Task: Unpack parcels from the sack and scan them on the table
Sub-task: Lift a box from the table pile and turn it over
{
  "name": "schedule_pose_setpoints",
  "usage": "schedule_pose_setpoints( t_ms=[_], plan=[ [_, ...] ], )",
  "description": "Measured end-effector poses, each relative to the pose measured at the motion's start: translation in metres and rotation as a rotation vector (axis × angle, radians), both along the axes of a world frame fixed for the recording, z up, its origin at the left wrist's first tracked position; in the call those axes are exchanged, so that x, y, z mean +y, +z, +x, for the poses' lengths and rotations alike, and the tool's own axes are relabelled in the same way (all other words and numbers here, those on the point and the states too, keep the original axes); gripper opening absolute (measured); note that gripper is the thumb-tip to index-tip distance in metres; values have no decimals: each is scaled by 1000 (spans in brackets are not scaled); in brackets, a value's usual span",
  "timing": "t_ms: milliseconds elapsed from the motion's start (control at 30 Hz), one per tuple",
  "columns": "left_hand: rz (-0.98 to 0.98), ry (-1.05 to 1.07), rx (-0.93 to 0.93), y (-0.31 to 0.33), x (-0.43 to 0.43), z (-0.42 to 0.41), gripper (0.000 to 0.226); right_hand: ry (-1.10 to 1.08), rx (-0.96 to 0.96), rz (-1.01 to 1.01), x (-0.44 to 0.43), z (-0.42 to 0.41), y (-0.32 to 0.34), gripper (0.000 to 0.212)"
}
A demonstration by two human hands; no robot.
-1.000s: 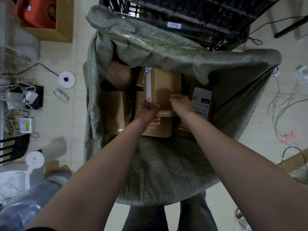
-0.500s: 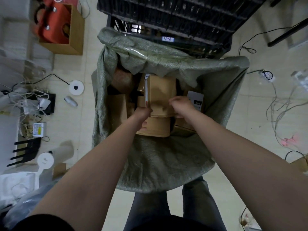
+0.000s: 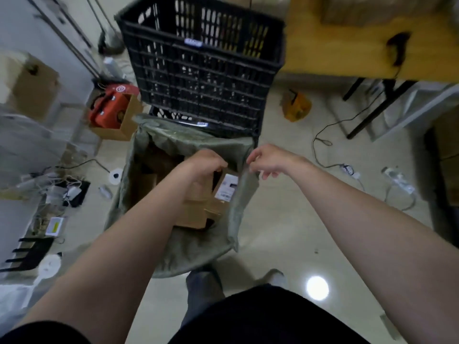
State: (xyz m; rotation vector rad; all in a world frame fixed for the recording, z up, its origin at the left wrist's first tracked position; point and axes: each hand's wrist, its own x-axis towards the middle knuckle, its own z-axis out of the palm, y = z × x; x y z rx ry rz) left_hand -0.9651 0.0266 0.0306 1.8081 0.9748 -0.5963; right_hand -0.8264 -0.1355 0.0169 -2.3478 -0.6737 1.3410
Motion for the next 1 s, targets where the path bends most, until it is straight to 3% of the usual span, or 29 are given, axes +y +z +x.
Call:
schedule_pose_setpoints(
  t_ms=[167,433,600,1000],
  plan=[
    [-13,-160,-59,72,-86,76,35,-37,-188,-17,-98,74,68,25],
    [-14,-301,-217,114,-130,195,38,-158,-316,60,-166,178,129,20],
    [-27,-322,-259,115,-115,276,19,-206,-294,83,-157,250,141,16],
    [-74,-263,-312,132,-9,521,25,-399,-300,145,-61,478,151,7]
  ],
)
